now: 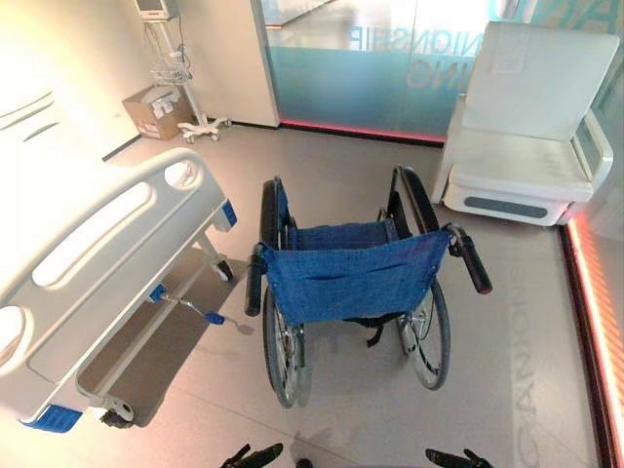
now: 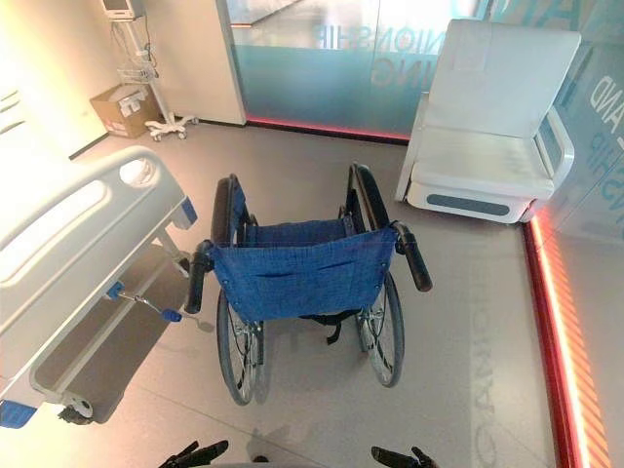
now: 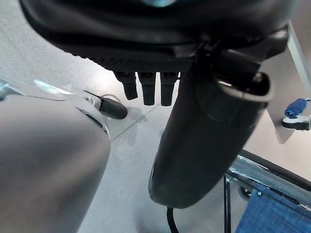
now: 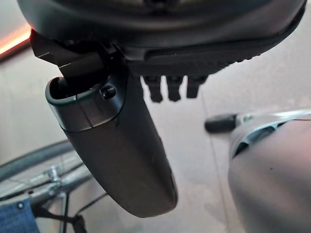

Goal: Push the wheelchair next to the bed

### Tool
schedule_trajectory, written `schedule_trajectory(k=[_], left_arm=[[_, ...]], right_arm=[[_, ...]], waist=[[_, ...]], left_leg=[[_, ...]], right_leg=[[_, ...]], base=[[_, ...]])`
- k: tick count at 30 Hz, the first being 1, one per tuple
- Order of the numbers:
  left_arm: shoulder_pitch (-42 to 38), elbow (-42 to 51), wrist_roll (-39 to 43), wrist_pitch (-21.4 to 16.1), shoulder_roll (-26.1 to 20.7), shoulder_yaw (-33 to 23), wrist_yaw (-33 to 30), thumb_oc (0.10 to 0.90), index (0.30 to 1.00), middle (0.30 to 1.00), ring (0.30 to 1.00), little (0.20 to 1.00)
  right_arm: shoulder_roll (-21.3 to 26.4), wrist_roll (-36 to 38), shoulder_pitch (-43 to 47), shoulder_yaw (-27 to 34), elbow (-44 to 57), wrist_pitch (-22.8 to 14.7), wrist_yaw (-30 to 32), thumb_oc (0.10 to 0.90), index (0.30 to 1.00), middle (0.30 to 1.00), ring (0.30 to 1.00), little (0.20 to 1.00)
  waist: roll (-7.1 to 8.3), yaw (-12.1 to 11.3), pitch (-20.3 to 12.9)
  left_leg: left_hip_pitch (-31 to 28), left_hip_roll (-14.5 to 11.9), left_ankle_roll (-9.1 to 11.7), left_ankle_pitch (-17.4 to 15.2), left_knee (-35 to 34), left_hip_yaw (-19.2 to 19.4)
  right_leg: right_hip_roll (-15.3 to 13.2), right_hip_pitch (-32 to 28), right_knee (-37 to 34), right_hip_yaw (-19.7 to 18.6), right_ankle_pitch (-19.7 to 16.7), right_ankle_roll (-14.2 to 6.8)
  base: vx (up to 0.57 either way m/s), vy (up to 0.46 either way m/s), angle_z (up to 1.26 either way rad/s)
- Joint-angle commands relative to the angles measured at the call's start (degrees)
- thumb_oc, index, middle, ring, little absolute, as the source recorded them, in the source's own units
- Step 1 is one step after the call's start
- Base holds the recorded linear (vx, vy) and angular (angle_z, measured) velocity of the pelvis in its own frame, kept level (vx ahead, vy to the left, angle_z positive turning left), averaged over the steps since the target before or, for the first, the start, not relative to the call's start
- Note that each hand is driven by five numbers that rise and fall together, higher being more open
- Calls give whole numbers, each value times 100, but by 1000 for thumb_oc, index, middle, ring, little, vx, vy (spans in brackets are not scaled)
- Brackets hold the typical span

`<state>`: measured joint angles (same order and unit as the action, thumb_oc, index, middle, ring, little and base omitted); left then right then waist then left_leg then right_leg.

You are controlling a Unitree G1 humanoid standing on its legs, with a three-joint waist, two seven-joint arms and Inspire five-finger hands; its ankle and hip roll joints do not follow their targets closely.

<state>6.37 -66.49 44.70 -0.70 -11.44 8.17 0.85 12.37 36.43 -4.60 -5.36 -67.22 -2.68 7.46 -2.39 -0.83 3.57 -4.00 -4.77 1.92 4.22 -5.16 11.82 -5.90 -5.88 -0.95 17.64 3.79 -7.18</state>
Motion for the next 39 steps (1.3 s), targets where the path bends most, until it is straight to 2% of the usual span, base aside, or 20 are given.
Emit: schedule_trajectory(k=[1, 21, 26, 29, 32, 34, 35, 39], left_arm=[[-388, -317, -20, 35, -49, -126, 95, 800, 900, 900, 900, 900], [-450, -411, 67, -35, -42, -194, -34, 800, 900, 900, 900, 900], [-502, -379, 215, -273, -104, -286, -165, 800, 900, 900, 900, 900], [-524, 89, 184, -356, -302, -489, -376, 800, 900, 900, 900, 900], [-517, 513, 144, -274, -482, -647, -549, 800, 900, 900, 900, 900], [-499, 826, 379, -308, -652, -831, -650, 800, 900, 900, 900, 900], [-506, 1065, 951, -368, -728, -1089, -696, 800, 900, 900, 900, 900], [-482, 1575, 1162, -488, -896, -1479, -966, 800, 900, 900, 900, 900]], right_arm=[[-26, 1, 369, -191, -203, -120, -45, 800, 900, 900, 900, 900], [-58, 4, 370, -215, -341, -119, -84, 800, 900, 900, 900, 900], [7, 227, 421, -124, -351, -248, -29, 800, 900, 900, 900, 900], [171, 414, 417, 18, 115, -238, 190, 800, 900, 900, 900, 900], [306, 525, 372, 165, 539, -237, 383, 800, 900, 900, 900, 900], [456, 622, 332, 335, 892, -337, 556, 800, 900, 900, 900, 900], [564, 684, 323, 532, 1078, -517, 674, 800, 900, 900, 900, 900], [720, 767, 331, 824, 1473, -777, 980, 800, 900, 900, 900, 900]], waist=[[200, 37, 116], [212, 56, 76], [196, 59, 71], [191, 60, 84], [183, 53, 88], [175, 50, 83], [173, 51, 77], [185, 34, 63]], left_leg=[[-211, 98, 74, -635, 16, 73], [-270, 110, 62, -677, 16, 67], [-300, 105, 73, -668, 16, 65], [-332, 99, 83, -661, 16, 63], [-331, 90, 81, -659, 16, 70], [-325, 83, 81, -654, 16, 74], [-325, 78, 80, -656, 16, 76], [-321, 72, 88, -663, 16, 81]], right_leg=[[-48, 13, -399, -122, -450, 17], [-50, -24, -405, -170, -440, 14], [-50, -51, -405, -179, -442, 11], [-44, -79, -405, -199, -442, 11], [-47, -76, -405, -197, -444, 6], [-51, -64, -405, -193, -450, 1], [-50, -58, -405, -196, -447, 2], [-51, -54, -405, -192, -444, 10]], base=[[0, 0, 0], [0, 0, 0], [0, 0, 0], [0, 0, 0], [0, 0, 0], [0, 0, 0], [0, 0, 0], [0, 0, 0]])
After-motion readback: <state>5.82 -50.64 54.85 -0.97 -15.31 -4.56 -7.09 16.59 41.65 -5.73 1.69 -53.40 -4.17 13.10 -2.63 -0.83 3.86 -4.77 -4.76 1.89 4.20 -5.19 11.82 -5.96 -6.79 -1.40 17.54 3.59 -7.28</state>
